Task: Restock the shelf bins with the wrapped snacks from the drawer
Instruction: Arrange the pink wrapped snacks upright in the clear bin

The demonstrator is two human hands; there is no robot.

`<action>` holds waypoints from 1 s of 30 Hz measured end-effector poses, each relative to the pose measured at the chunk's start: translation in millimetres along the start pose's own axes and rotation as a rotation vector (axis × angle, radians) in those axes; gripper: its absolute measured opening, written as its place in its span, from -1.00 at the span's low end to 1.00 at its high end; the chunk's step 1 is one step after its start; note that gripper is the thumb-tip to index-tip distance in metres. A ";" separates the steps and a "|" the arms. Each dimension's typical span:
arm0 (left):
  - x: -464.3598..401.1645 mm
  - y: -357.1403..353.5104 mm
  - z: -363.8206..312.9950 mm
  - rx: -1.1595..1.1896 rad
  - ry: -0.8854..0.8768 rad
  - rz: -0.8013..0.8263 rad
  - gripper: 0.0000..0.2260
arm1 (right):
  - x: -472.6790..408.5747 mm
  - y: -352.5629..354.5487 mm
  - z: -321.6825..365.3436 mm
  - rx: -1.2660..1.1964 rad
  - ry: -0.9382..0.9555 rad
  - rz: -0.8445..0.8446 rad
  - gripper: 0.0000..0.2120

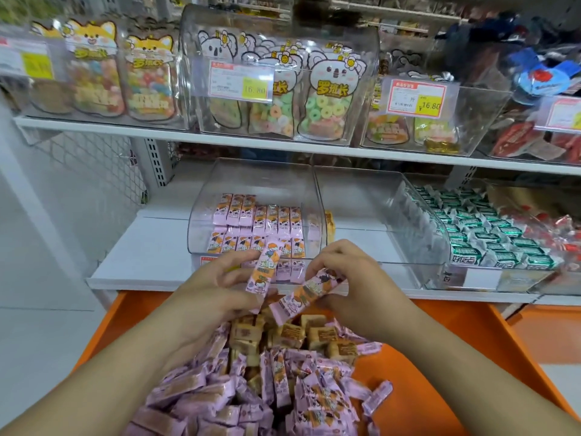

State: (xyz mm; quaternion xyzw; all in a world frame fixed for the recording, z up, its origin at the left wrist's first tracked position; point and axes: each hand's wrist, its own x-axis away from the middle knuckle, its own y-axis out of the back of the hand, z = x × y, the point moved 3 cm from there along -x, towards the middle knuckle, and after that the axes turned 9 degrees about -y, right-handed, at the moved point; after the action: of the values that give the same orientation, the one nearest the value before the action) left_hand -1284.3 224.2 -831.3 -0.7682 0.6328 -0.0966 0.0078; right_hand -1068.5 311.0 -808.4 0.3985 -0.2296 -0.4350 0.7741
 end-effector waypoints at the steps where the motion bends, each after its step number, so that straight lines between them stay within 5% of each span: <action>1: -0.1 -1.5 1.2 -0.012 0.007 0.021 -0.38 | -0.3 -0.3 0.6 -0.002 0.011 0.004 -0.64; 5: 3.8 -14.3 9.9 -0.095 0.048 0.142 -0.45 | -1.7 -3.8 1.5 0.011 0.017 -0.013 -0.53; 16: 11.1 -22.8 17.5 -0.163 0.030 0.119 -0.41 | 8.3 -18.9 7.6 0.106 -0.099 0.095 -0.19; 21: 13.4 -27.0 19.6 -0.148 0.023 0.073 -0.76 | 6.4 -27.0 14.0 -0.012 -0.075 0.118 -0.36; 25: 13.0 -26.1 24.1 -0.218 0.038 0.132 -0.61 | 3.5 -30.3 11.1 -0.082 -0.087 0.137 -0.60; 30: 8.9 -19.8 28.1 -0.138 0.126 0.095 -0.61 | -0.3 -37.0 6.4 -0.137 -0.092 0.154 -0.58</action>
State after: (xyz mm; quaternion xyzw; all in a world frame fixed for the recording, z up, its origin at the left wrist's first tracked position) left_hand -1259.1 216.4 -854.9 -0.7283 0.6731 -0.1005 -0.0805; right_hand -1091.3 297.3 -835.0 0.3052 -0.2647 -0.4067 0.8194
